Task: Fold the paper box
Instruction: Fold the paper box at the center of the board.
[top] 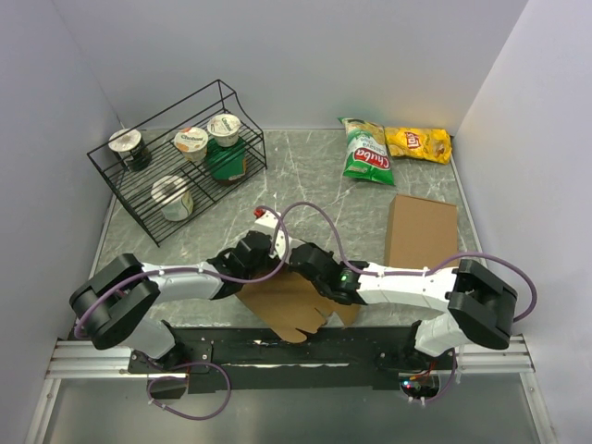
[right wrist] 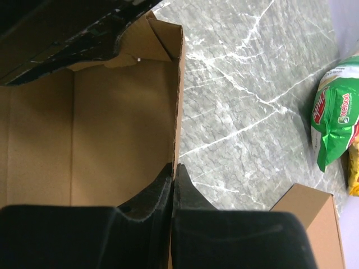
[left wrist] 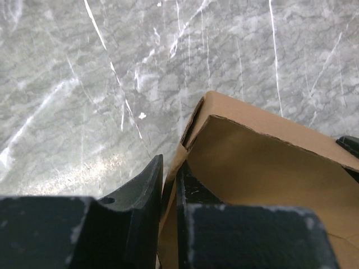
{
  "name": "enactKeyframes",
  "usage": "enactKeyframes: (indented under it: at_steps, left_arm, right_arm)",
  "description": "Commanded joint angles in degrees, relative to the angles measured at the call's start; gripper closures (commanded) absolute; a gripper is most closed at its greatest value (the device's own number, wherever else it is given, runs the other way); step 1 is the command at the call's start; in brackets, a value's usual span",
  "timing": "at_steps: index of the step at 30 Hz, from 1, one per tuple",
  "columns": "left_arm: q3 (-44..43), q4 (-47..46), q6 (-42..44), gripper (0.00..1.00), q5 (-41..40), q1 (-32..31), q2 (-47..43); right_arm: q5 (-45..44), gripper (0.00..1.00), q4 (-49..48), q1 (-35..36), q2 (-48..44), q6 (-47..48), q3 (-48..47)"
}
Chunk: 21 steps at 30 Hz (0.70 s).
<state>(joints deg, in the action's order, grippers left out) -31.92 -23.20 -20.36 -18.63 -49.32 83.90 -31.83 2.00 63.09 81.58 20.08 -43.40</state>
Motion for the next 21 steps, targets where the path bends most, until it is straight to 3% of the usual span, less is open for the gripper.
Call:
enactKeyframes:
  at_steps: [1, 15, 18, 21]
  left_arm:
    - [-2.97, 7.72, 1.64, 0.96, -20.2, -2.89, 3.11]
    - [-4.11, 10.81, -4.16, 0.91, -27.07, -5.17, 4.61]
    - [-3.41, 8.19, -3.11, 0.87, -23.14, -5.35, 4.52]
    - [-1.92, 5.29, -3.55, 0.9, -19.96, -5.35, 3.82]
  right_arm:
    - [-2.18, 1.0, 1.25, 0.01, -0.63, -0.74, -0.9]
    - [-1.3, 1.0, 1.43, 0.01, -0.2, -1.62, -1.16]
    - [-1.04, 1.0, 1.51, 0.02, -0.37, -1.62, -1.34]
    - [-0.77, 0.98, 2.21, -0.07, -0.81, -2.14, -1.86]
